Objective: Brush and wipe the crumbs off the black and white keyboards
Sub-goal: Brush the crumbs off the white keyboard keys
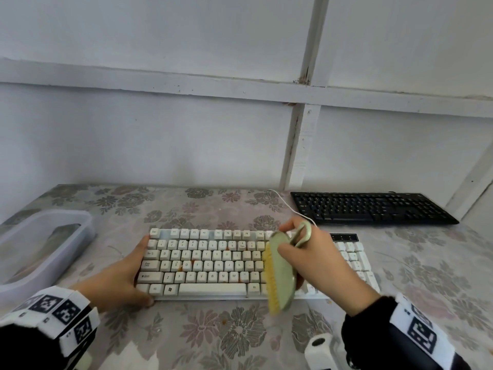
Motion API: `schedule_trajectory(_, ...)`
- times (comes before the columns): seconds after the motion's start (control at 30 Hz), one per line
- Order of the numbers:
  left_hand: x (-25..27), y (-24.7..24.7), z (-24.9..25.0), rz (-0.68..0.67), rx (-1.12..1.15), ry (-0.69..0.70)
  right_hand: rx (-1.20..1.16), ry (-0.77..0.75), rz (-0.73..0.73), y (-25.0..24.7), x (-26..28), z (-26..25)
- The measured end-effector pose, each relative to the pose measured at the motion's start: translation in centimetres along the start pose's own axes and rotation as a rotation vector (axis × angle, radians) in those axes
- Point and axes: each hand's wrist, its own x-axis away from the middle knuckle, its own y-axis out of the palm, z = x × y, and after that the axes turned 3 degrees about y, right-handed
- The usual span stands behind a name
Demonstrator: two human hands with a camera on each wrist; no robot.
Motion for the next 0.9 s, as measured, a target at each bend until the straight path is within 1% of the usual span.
schedule_trajectory(0.07,0.1,0.0,0.1,0.003,-0.003,-0.004,-0.046,-0.004,0.090,-0.6,-0.9,-0.7)
schedule_trajectory(0.13,0.2,0.0,0.4,0.004,-0.003,0.002,-0.081,-0.012,0.120,-0.6,-1.5,-1.0)
schedule_trajectory(0.33,0.4,-0.1,0.6,-0.008,0.009,0.033,-0.055,0.017,0.026,1.3,0.6,0.1)
schedule_trajectory(0.47,0.4,-0.1,0.6,0.001,0.012,0.028,-0.063,0.047,-0.058,0.8,1.4,-0.2)
schedule_trajectory(0.5,0.4,-0.1,0.6,0.006,0.012,0.034,-0.064,0.044,-0.048,0.4,1.2,-0.4)
schedule_trajectory(0.6,0.4,0.0,0.5,0.019,0.002,0.055,-0.009,-0.033,0.073,-0.5,-0.5,-1.4)
schedule_trajectory(0.67,0.5,-0.1,0.6,0.022,-0.016,0.054,-0.002,-0.072,0.103,-0.4,-1.6,-2.0)
schedule_trajectory(0.77,0.5,-0.1,0.6,0.022,-0.034,0.055,0.024,-0.073,0.076,0.3,-2.5,-2.3)
schedule_trajectory(0.9,0.5,-0.1,0.7,0.016,-0.027,0.070,0.039,-0.021,-0.013,1.2,-1.6,-1.7)
